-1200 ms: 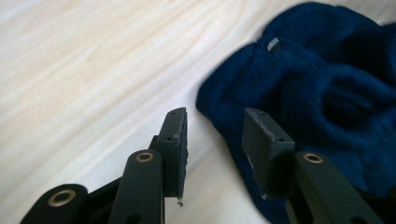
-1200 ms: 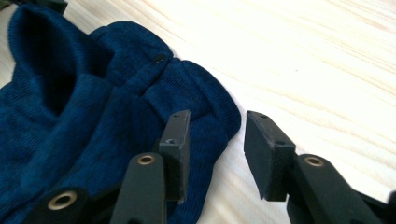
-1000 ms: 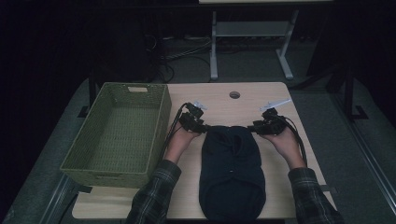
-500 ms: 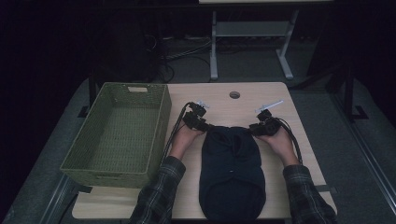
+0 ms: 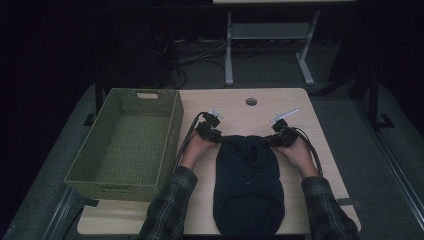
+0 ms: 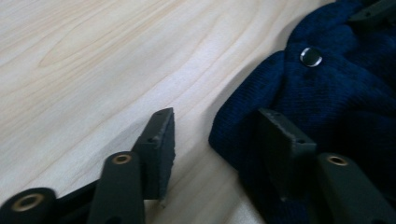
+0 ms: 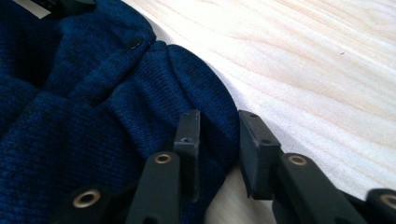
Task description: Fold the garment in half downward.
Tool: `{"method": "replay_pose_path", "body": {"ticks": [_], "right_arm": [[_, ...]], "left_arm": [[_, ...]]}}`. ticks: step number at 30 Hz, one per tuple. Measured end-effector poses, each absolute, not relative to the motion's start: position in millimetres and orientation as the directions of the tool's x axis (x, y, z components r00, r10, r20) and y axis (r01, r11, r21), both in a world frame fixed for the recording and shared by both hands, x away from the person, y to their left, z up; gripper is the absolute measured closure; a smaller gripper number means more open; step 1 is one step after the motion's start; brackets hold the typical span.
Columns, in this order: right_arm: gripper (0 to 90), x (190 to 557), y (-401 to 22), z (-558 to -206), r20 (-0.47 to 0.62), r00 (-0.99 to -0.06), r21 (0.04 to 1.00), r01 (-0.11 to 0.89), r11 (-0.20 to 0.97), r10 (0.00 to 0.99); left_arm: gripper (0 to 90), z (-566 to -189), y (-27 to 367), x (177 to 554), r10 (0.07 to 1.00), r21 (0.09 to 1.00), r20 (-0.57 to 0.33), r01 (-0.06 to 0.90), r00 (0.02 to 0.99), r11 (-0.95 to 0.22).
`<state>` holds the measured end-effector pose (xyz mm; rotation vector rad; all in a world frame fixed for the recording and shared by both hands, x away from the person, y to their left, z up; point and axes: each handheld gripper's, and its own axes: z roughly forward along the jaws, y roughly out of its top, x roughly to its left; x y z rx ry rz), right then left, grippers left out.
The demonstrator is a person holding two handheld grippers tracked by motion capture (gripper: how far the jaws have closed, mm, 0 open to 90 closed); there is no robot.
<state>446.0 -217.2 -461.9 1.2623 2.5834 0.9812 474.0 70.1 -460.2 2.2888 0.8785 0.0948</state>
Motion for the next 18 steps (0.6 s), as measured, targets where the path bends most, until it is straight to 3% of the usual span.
{"method": "replay_pose_path", "body": {"ticks": [3,6,10,18], "right_arm": [[73.8,446.2,-216.5,-461.6,0.182,-0.651,0.587,0.673,0.450,0.737],[77.2,446.0,-215.7,-461.4,0.180,-0.654,0.585,0.672,0.454,0.735],[78.8,445.0,-213.7,-460.3,0.168,-0.652,0.581,0.671,0.460,0.739],[80.0,442.8,-211.9,-454.9,0.143,-0.649,0.578,0.668,0.470,0.747]], "left_arm": [[58.1,-460.2,69.2,473.7,0.592,0.617,-0.167,0.552,0.788,-0.561],[71.8,-460.7,68.6,472.9,0.572,0.617,-0.198,0.554,0.796,-0.559],[80.3,-458.6,66.1,470.9,0.574,0.609,-0.184,0.551,0.798,-0.570],[82.5,-451.6,64.3,468.1,0.606,0.588,-0.164,0.570,0.779,-0.574]]}}
